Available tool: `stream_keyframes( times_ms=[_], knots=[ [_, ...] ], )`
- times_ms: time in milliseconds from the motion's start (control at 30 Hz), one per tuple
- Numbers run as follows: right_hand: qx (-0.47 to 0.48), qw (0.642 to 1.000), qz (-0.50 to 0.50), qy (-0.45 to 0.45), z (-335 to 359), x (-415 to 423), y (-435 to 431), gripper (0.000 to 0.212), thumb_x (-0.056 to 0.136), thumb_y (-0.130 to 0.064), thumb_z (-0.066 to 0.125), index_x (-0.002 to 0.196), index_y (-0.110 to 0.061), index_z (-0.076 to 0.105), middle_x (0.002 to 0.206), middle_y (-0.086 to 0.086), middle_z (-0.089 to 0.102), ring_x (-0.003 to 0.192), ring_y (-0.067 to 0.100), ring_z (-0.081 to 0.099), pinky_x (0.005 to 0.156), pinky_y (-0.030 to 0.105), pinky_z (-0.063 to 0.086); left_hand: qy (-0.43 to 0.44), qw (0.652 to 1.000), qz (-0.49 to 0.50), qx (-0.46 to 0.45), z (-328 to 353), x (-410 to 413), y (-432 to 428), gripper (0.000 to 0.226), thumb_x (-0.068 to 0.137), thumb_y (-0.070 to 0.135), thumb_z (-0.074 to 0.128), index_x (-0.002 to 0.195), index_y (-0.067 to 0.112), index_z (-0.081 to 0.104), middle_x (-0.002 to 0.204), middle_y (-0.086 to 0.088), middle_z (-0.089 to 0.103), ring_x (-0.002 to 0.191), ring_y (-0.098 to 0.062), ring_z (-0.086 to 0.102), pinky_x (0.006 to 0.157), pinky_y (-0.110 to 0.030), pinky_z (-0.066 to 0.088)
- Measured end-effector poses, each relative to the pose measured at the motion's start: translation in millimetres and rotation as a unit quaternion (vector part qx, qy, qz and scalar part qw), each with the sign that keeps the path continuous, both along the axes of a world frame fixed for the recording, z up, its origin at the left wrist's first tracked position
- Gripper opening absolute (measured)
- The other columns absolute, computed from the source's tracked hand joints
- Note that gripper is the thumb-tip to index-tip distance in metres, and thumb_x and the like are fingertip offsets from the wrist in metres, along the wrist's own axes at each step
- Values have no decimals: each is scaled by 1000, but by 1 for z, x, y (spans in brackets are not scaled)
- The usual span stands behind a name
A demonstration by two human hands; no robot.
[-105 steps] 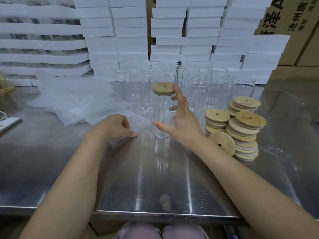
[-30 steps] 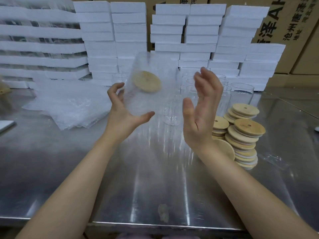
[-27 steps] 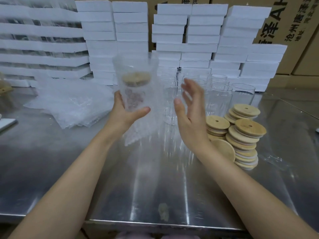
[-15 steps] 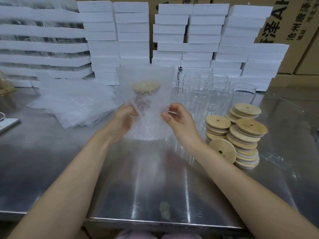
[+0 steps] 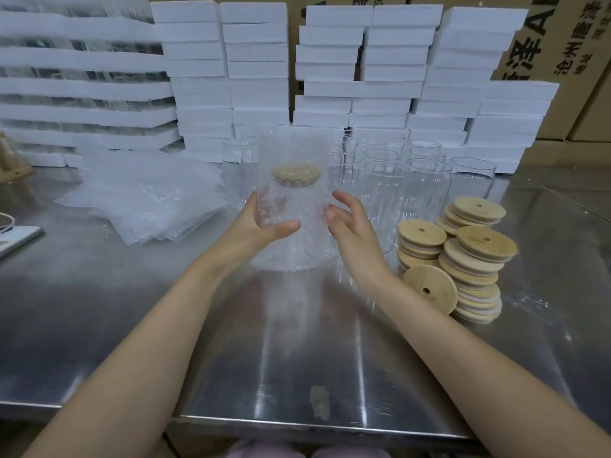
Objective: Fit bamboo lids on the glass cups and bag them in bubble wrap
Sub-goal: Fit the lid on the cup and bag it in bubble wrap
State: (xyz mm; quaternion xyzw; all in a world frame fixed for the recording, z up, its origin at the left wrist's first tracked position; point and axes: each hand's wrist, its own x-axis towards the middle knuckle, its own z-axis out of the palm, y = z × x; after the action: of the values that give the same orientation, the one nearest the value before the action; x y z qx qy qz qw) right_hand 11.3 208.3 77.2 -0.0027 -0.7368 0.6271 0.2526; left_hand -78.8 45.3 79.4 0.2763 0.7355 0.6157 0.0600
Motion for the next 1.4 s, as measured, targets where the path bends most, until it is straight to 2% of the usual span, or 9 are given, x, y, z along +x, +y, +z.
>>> stream_keyframes(
  times_ms=[233,333,533,633,767,900,1100,1267,1400],
  knots=[
    [19,999,16,21,-4,-1,1,32,99,-19,52,113,-48,45,124,-5,62,113,2,58,99,30,46,40,992,90,79,-8,12,19,79,63,32,89,128,20,45,113,18,61,103,9,59,89,-17,50],
    [31,999,3,35,-6,0,-2,34,100,-13,48,118,-42,45,118,-9,63,110,-4,57,93,12,42,52,980,115,151,8,15,16,62,70,15,84,117,20,44,113,4,61,102,-5,62,83,-19,51],
    [182,982,52,18,-22,5,-19,36,97,0,47,130,-16,47,124,-1,59,118,11,56,102,14,39,72,869,277,404,82,-11,-39,49,84,10,71,118,22,38,111,1,57,93,-4,61,86,-21,51],
    [310,946,91,-6,-29,0,-22,40,99,-8,49,139,-10,45,139,0,52,129,9,47,110,14,28,144,870,325,341,123,-55,-74,73,73,22,78,130,21,33,124,-1,52,108,-6,58,86,-18,51],
    [372,920,122,-14,-31,-6,-21,33,99,-13,48,131,-13,55,127,0,60,116,7,51,96,1,27,159,909,338,183,155,-135,-87,106,66,34,83,148,23,16,138,1,43,123,-9,48,97,-20,46],
    [398,906,147,-3,-32,-8,-19,25,96,-14,45,115,-17,61,109,-4,61,102,9,55,94,21,41,126,929,330,112,141,-202,-65,99,66,24,86,143,16,24,125,0,46,111,-11,52,93,-25,48],
    [380,912,152,12,-34,-13,-15,25,93,-13,46,109,-16,65,108,-10,61,103,1,54,93,21,43,51,935,340,92,80,-254,-33,97,66,17,87,143,13,28,127,-6,49,115,-18,50,99,-33,45],
    [370,916,153,17,-33,-13,-17,25,89,-9,48,104,-13,68,106,-10,63,100,2,56,91,19,44,87,957,271,53,47,-268,-21,60,57,5,90,108,22,62,109,8,65,102,-7,61,83,-12,49],
    [372,915,157,13,-33,-14,-16,26,89,-9,48,104,-13,68,108,-9,62,101,1,55,92,16,43,-17,969,244,16,44,-280,-15,96,56,11,90,139,7,41,135,-14,52,120,-31,55,98,-44,49]
  ],
)
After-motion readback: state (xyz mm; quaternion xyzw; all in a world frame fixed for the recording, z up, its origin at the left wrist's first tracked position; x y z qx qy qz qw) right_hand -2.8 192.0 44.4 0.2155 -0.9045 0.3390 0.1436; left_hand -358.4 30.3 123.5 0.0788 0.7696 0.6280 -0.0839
